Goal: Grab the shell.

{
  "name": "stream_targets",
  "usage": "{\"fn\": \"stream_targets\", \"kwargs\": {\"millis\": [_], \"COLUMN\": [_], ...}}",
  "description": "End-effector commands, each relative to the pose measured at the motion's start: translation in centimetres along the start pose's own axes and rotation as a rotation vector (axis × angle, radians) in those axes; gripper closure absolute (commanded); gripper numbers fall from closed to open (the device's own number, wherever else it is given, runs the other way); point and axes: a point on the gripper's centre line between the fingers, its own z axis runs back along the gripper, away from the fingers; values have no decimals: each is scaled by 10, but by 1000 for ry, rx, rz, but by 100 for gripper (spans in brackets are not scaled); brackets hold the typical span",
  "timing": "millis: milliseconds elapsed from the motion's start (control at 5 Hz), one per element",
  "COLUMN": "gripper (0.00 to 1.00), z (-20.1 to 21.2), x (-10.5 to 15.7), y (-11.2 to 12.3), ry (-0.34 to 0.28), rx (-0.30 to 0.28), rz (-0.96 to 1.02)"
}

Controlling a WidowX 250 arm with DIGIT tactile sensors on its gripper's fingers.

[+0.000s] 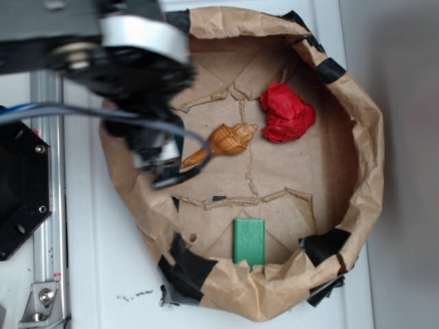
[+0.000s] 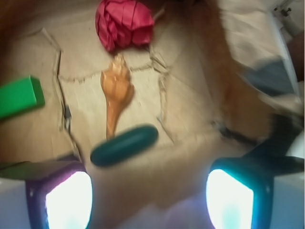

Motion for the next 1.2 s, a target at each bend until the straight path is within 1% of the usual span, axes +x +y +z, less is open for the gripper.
{"fn": "stream_targets", "kwargs": {"millis": [0, 200, 400, 600, 800, 1000], "gripper": [0, 0, 0, 0, 0, 15], "z": [14, 12, -7, -48, -78, -101], "x": [35, 33, 36, 40, 54, 55], "y": [-2, -17, -21, -31, -34, -45], "ry": [-36, -36, -42, -2, 9, -44], "rx": [-20, -6, -46, -104, -74, -67], "rz": [54, 21, 41, 93, 53, -56]}}
